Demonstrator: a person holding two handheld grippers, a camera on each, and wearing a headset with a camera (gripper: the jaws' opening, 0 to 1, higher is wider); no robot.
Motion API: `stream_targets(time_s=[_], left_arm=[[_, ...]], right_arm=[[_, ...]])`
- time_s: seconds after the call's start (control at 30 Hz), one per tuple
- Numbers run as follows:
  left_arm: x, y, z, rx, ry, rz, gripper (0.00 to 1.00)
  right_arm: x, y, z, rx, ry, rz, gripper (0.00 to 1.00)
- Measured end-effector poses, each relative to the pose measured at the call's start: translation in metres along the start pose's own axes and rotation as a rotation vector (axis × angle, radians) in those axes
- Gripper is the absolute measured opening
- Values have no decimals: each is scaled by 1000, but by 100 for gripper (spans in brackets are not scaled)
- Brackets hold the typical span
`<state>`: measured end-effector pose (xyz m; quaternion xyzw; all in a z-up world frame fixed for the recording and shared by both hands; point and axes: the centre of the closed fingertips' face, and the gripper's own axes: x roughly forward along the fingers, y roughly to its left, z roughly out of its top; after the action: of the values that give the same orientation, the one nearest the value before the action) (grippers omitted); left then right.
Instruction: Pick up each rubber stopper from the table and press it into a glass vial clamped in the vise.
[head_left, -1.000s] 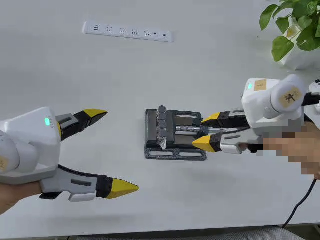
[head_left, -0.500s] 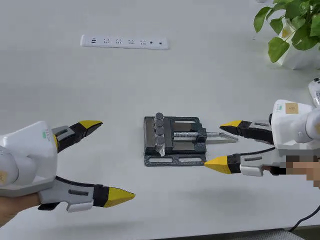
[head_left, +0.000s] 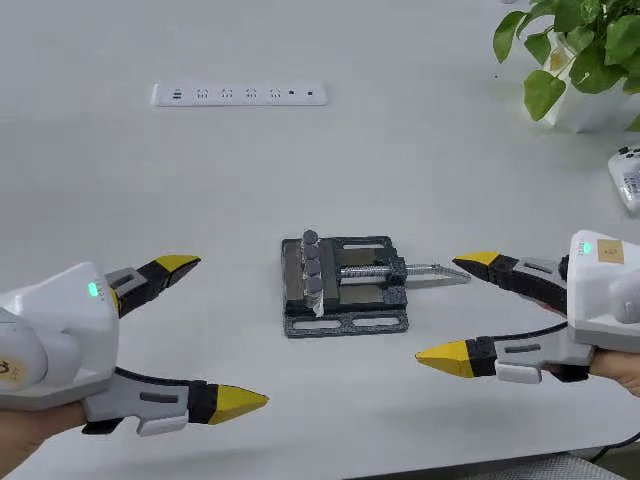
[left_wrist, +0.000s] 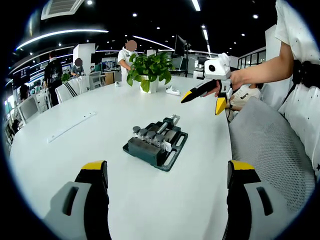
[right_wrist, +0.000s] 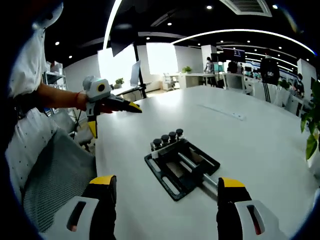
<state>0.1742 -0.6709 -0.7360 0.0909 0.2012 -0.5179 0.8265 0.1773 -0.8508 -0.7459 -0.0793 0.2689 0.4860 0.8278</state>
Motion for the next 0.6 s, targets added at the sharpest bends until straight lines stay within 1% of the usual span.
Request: stream_targets(time_s=[0.1, 0.27, 0.5, 0.6], left_arm=[[0, 1, -1, -4, 0, 3, 99], [1, 2, -2, -6, -2, 6, 99], [1, 4, -4, -8, -3, 6, 99], [2, 4, -5, -7, -1, 5, 99]], right_arm=[[-1, 0, 0, -1, -16, 5, 84], [0, 0, -5, -29, -4, 16, 87], [1, 2, -5, -55, -3, 30, 90], [0, 2, -9, -80, 17, 37, 91]])
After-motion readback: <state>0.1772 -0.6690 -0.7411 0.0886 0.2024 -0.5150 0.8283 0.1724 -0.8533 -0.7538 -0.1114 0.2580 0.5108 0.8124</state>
